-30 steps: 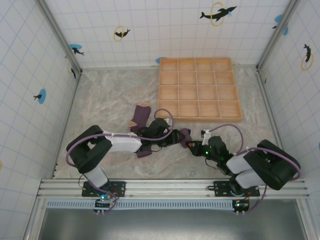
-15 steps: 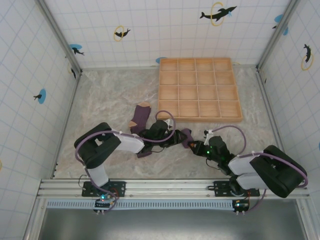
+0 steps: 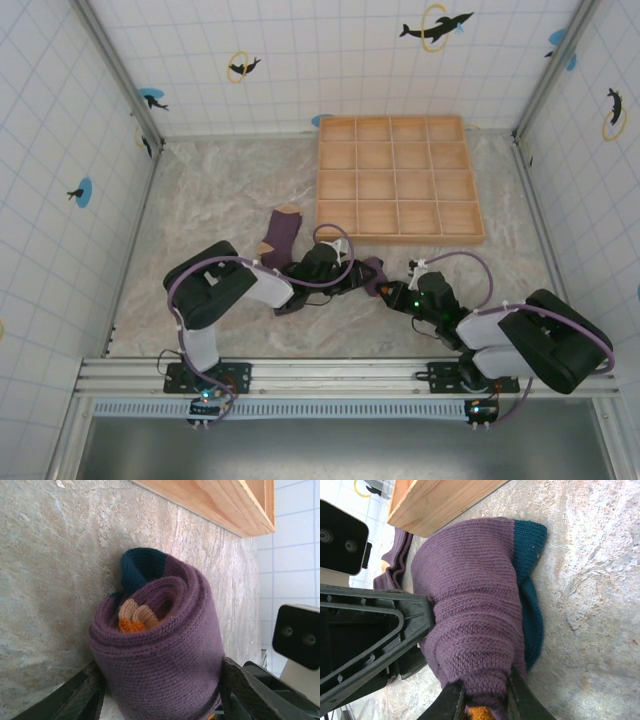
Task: Roll the socks
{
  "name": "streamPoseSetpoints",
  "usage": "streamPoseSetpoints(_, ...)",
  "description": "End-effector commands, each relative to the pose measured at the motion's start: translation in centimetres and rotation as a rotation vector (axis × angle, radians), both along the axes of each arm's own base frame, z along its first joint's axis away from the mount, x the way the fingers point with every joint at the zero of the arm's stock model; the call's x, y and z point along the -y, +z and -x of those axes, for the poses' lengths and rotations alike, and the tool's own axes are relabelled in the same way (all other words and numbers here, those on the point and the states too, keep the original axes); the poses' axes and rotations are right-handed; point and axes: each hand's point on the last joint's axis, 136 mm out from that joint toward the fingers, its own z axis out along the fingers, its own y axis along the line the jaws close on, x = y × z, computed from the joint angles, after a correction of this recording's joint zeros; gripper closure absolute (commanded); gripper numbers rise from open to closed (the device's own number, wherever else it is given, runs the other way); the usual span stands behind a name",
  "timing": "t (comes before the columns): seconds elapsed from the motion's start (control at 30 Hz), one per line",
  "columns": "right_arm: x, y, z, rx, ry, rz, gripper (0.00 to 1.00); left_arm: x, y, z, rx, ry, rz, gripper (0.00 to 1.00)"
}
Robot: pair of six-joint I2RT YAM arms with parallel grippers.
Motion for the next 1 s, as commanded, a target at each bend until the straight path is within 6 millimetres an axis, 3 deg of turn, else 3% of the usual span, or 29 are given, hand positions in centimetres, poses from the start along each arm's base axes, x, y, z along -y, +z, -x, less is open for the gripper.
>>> streamPoseSetpoints(0.0,5.5,-8.3,7.1,-0.310,-0.010,0.209,1.00,0.1,-1.2,-0.3,0.001,0.025,-0.009,0.43)
streamPoseSetpoints(0.23,4.8,-7.4,6.8,-0.263,0.022,0.175,1.00,0.5,-1.9,-0.8,0.001,0.035,-0.009,0.63)
streamPoseSetpoints(0.37,4.0,-6.5,6.5,-0.219,0.065,0.167,0.97,1.1,-2.0,-0.8,0.007,0.004,-0.015,0.86)
streamPoseSetpoints(0.47,3.5,-5.6,5.9,-0.174,0.100,0.171,0.75,1.4,-2.2,-0.9,0.023,-0.024,-0.042,1.00)
streamPoseSetpoints(0.6,2.6,-3.6,4.9,-0.120,0.125,0.144,0.44,1.7,-2.2,-0.8,0.054,-0.089,-0.086,1.00)
streamPoseSetpoints(0.77,2.8,-1.1,3.1,-0.079,0.086,0.126,0.21,1.4,-2.2,-0.5,0.076,-0.174,-0.118,1.00)
streamPoseSetpoints(0.97,3.5,1.0,1.4,-0.111,0.021,0.052,0.09,1.4,-1.8,-0.2,0.108,-0.271,-0.097,1.00)
